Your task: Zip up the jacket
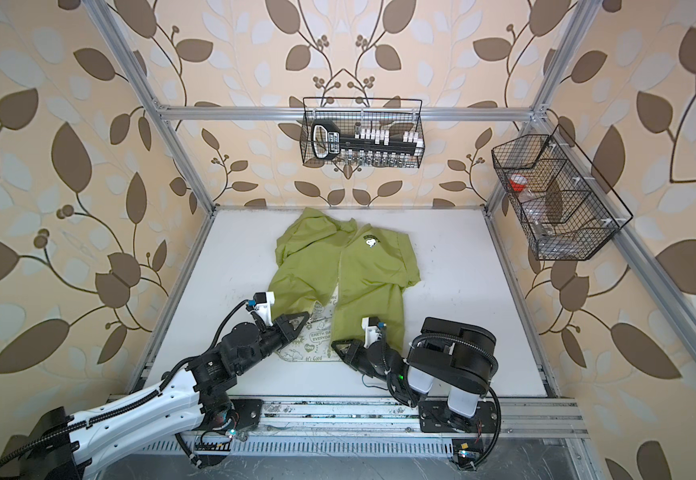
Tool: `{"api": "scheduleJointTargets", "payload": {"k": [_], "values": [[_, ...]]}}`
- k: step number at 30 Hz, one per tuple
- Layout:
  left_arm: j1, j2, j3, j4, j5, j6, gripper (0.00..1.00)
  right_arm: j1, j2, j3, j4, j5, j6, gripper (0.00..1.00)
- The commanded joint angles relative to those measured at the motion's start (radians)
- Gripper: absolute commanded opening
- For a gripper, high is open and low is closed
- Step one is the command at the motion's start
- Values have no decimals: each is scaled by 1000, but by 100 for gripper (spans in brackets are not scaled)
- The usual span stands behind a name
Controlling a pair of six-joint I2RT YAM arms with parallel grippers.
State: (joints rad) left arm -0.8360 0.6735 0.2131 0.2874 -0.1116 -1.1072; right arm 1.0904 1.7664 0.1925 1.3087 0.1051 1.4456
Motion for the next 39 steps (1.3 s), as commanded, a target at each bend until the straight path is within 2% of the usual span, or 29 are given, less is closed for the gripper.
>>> {"api": "scheduleJointTargets", "payload": {"k": [1,8,16,20,24,28,31,34,36,39], "values": [[8,-12,8,26,-7,-4,0,6,-5,14,61,-10,-1,26],[7,-12,6,24,-6,-5,0,3,-7,12,60,-8,0,18],[8,-22,8,5,-12,-9,0,-27,-43,9,34,-34,-23,1],[8,-59,16,-51,-24,-17,0,-62,-78,5,10,-68,-40,0],[8,-104,66,-193,-76,1,0,-89,-135,15,-77,-87,-76,0],[7,-99,127,-332,-148,-20,0,-98,-227,72,-295,-75,-171,0],[7,-85,135,-272,-103,71,0,-96,-301,137,-477,-65,-303,0],[7,-73,91,-91,-3,190,0,-99,-367,176,-616,-26,-401,0],[8,-67,76,-48,9,245,0,-103,-396,184,-635,-28,-471,0],[8,-55,110,-91,15,321,0,-120,-432,179,-650,-33,-535,0]]}}
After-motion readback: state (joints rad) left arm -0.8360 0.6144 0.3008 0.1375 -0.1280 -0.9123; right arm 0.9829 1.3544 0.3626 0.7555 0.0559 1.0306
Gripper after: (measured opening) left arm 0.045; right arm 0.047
